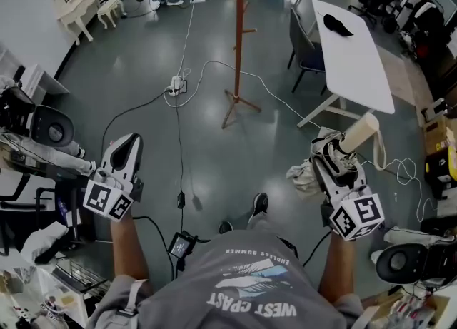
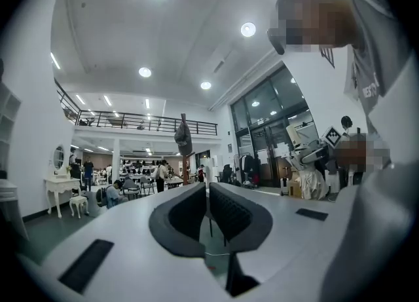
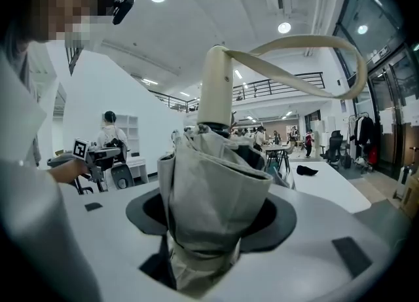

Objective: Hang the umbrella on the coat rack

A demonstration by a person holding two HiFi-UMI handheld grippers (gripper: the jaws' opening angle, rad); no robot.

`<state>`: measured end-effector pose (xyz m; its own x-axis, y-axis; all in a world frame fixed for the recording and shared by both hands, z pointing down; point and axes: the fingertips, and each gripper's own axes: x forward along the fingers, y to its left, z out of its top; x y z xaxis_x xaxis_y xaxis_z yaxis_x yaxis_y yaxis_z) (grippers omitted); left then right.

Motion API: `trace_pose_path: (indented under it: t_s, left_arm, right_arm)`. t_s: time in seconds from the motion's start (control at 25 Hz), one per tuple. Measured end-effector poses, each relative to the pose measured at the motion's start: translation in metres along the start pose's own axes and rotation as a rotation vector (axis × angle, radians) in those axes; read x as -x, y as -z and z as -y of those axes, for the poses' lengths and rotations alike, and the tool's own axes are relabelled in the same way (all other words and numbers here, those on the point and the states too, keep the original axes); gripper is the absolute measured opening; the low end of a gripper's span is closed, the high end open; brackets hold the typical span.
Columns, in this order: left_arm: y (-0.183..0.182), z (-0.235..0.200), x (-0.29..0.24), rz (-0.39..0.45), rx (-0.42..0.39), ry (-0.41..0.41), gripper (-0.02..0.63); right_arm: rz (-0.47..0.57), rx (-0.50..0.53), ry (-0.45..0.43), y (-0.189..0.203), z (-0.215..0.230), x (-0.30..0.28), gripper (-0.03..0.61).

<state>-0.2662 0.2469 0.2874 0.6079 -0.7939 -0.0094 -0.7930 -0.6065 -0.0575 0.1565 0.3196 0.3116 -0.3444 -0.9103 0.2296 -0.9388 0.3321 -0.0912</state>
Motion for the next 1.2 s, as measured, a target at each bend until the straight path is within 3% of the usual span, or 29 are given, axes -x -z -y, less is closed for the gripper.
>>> trace_pose_path:
  t_s: [0.76, 1.2]
  left_arm:
    - [-0.002, 0.008, -0.099, -0.048, -0.031, -0.152, 0.031]
    - [-0.004, 0.018, -0.127, -0.067, -0.046, -0.232, 0.031]
  right_arm:
    - [-0.057, -0.007, -0.194, -0.016, 0.095, -0.119, 0.282]
    - [-0.058, 0.024, -0.302, -0.026, 0.126, -0.166, 0.282]
